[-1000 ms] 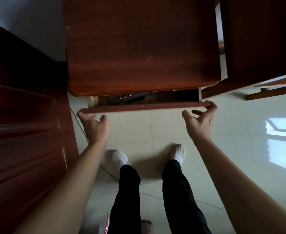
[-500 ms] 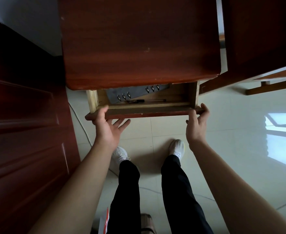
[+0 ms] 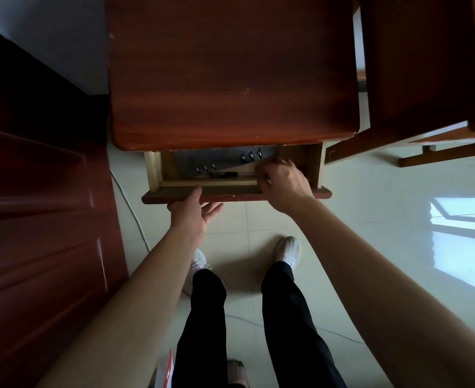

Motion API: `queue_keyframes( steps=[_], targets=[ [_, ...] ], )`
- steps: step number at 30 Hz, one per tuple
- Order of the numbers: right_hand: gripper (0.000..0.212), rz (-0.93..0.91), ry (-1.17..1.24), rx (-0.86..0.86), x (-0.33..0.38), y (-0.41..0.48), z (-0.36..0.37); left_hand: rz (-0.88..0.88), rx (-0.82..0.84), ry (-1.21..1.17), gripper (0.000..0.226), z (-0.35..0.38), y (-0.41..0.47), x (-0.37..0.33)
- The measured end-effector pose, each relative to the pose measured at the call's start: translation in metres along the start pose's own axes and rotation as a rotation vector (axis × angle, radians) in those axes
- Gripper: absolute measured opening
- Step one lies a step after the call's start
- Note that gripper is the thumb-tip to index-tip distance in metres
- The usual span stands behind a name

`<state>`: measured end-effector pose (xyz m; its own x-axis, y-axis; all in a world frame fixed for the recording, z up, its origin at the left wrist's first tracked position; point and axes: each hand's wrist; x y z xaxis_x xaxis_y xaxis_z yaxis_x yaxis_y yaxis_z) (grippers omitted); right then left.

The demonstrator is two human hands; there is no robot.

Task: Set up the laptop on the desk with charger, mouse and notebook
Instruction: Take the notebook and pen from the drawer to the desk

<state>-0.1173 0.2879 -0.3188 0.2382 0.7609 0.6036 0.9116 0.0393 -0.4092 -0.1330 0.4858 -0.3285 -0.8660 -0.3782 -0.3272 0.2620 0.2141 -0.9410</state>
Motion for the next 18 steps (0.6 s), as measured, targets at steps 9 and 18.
queue_keyframes(
  steps=[9, 18],
  targets=[
    [0.044, 0.146, -0.133, 0.291, -0.001, 0.045, 0.02, 0.606, -0.437, 0.732, 0.091, -0.031, -0.007, -0.005],
    [0.043, 0.174, -0.072, 0.261, 0.002, 0.04, 0.017, 0.655, -0.425, 0.911, 0.07, -0.031, -0.006, -0.004]
  ],
)
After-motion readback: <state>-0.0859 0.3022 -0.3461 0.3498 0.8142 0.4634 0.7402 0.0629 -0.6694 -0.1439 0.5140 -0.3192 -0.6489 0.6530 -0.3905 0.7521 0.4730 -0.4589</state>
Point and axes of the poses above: each hand's wrist, its own y-axis towards the middle knuckle, its own z-axis out of the palm, x = y × z, and after that the axes turned 15 degrees about y, right-handed
